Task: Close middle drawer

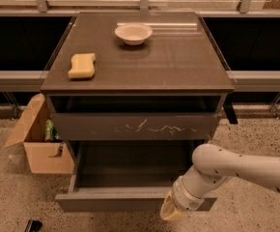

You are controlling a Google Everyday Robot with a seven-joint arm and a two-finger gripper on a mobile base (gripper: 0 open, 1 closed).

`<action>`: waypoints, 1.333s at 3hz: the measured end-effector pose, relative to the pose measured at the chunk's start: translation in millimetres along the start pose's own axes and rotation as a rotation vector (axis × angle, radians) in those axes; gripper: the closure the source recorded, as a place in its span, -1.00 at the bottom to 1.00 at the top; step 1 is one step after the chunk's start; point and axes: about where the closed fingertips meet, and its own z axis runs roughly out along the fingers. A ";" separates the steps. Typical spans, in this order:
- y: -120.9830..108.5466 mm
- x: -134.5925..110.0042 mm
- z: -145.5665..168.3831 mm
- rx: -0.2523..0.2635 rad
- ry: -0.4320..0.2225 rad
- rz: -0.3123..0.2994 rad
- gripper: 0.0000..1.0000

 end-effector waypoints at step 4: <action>-17.3 44.0 21.7 0.031 0.029 0.021 1.00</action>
Offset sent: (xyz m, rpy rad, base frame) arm -0.0008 0.0005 -0.0005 0.0015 0.0029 0.0006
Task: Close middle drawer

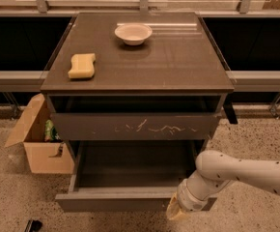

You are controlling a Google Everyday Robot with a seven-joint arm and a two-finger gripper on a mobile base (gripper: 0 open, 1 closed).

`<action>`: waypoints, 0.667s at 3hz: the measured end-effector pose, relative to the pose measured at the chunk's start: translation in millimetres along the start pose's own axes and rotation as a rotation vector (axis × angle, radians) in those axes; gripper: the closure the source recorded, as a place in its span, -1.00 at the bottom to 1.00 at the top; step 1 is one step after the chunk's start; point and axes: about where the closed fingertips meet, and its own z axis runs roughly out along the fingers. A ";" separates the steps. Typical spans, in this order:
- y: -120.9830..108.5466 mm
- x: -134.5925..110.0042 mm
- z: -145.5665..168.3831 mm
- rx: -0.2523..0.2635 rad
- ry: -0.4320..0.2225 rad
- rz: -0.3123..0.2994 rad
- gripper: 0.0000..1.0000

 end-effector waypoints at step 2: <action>-22.0 25.4 19.3 0.029 0.023 0.016 0.66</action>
Offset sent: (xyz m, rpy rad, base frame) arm 0.0318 -0.0196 -0.0530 -0.0433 -0.0267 -0.0503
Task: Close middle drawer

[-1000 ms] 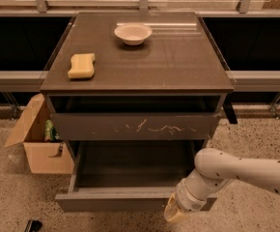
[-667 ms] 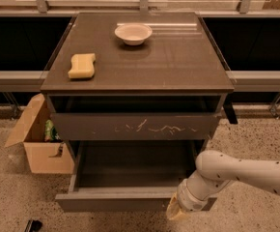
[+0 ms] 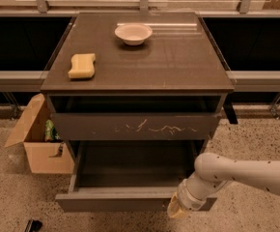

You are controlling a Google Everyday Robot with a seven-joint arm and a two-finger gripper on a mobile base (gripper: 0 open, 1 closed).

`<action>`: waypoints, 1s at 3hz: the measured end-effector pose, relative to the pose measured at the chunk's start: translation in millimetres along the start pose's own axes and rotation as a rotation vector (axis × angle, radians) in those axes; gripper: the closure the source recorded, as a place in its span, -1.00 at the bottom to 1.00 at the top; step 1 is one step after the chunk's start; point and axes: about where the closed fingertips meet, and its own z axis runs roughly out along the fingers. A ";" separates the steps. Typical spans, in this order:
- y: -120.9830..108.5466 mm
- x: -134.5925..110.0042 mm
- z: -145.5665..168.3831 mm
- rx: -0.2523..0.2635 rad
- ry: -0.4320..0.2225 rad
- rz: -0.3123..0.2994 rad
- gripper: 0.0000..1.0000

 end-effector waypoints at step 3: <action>-20.8 15.3 7.7 0.060 0.023 0.021 -0.92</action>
Offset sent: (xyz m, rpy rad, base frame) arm 0.0343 -0.0134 -0.0230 -0.0447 -0.0796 -0.0647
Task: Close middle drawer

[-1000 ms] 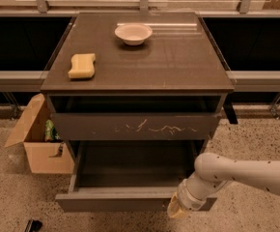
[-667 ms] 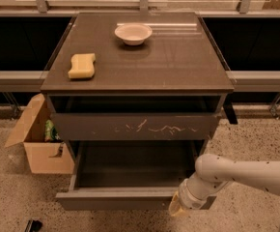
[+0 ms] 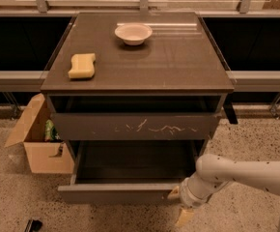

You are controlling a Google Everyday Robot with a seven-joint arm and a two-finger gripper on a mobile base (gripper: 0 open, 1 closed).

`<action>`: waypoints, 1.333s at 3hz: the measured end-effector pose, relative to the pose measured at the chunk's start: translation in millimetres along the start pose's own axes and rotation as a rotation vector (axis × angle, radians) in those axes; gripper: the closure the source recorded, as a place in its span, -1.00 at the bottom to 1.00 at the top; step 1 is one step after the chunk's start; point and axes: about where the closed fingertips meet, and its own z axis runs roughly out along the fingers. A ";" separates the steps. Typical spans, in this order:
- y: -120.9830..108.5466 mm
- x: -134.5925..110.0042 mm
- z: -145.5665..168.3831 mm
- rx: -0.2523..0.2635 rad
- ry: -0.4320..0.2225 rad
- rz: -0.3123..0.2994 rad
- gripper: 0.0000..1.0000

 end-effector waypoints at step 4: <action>-82.3 28.6 -8.3 0.062 -0.021 0.019 -0.17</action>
Offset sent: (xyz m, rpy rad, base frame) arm 0.0769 -0.0247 -0.0153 0.0203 -0.0657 -0.0503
